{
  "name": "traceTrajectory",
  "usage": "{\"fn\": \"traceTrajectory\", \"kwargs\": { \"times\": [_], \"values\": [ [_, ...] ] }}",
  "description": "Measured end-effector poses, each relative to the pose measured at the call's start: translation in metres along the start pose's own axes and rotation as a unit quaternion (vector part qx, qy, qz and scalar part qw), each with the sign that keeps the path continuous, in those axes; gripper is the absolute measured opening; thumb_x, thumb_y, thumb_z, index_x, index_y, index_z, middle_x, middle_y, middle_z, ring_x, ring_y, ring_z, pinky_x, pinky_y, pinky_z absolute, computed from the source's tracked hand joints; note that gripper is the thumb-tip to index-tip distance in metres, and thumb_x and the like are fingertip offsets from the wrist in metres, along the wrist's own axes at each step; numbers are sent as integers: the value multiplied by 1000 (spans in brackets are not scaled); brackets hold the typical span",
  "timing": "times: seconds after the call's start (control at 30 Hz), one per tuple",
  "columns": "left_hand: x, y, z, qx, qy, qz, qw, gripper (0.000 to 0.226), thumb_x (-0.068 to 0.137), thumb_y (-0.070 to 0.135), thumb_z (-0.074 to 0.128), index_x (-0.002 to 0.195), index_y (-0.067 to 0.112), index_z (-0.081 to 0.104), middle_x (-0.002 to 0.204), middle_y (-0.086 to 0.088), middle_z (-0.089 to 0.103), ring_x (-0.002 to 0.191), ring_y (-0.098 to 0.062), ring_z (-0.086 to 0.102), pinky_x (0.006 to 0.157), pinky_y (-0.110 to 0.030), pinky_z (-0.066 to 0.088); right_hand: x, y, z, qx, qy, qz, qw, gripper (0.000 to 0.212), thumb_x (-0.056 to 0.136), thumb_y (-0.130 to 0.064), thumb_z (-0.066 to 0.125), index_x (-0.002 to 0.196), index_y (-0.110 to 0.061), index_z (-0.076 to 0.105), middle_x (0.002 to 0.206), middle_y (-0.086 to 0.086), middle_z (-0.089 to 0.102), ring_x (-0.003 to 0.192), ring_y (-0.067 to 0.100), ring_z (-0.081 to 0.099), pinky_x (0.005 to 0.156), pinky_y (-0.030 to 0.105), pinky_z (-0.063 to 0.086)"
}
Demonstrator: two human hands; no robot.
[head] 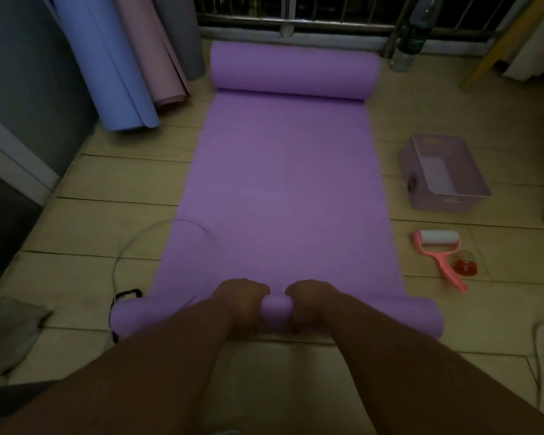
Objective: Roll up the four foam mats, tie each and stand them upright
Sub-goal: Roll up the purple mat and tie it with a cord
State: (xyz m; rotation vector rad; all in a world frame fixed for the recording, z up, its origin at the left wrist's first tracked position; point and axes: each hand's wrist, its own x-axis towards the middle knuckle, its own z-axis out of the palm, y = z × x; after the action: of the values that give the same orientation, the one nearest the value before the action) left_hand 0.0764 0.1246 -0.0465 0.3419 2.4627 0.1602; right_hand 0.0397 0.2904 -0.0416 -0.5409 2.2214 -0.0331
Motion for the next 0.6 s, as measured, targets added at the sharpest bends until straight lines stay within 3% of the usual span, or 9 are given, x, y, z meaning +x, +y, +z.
{"fn": "traceTrajectory", "kwargs": {
  "times": [0.1,0.17,0.3,0.5,0.6],
  "values": [
    [8,2,-8,17,-59,8,998,49,77,38,72,121,27,55,123,-1,60,110,-23,58,90,-32,45,-5,5,14,57,21,6,998,82,67,-42,84,135,-29,40,128,7,59,113,29,58,94,35,45],
    [12,1,-9,13,-70,9,997,53,75,38,74,123,27,54,125,-2,59,111,-23,57,92,-33,47,-7,8,21,-6,58,12,998,91,60,-52,85,134,-32,36,127,4,58,114,29,58,96,39,42],
    [16,1,-8,7,-84,18,996,59,75,37,75,128,25,51,130,-3,56,115,-23,55,96,-35,45,-8,12,26,-34,54,18,998,74,69,-47,80,128,-29,40,125,5,60,113,28,59,93,38,45],
    [-1,0,14,30,80,33,996,72,70,57,69,132,36,40,121,3,58,107,-23,59,91,-33,43,0,12,7,-9,28,20,999,64,78,-44,73,133,-26,47,134,5,56,122,26,55,100,36,44],
    [-1,0,16,34,83,25,996,62,76,56,66,128,32,42,119,1,61,107,-24,60,88,-32,43,0,12,8,-9,16,3,1000,68,75,-43,76,132,-26,44,132,6,57,119,27,56,98,36,45]
  ]
}}
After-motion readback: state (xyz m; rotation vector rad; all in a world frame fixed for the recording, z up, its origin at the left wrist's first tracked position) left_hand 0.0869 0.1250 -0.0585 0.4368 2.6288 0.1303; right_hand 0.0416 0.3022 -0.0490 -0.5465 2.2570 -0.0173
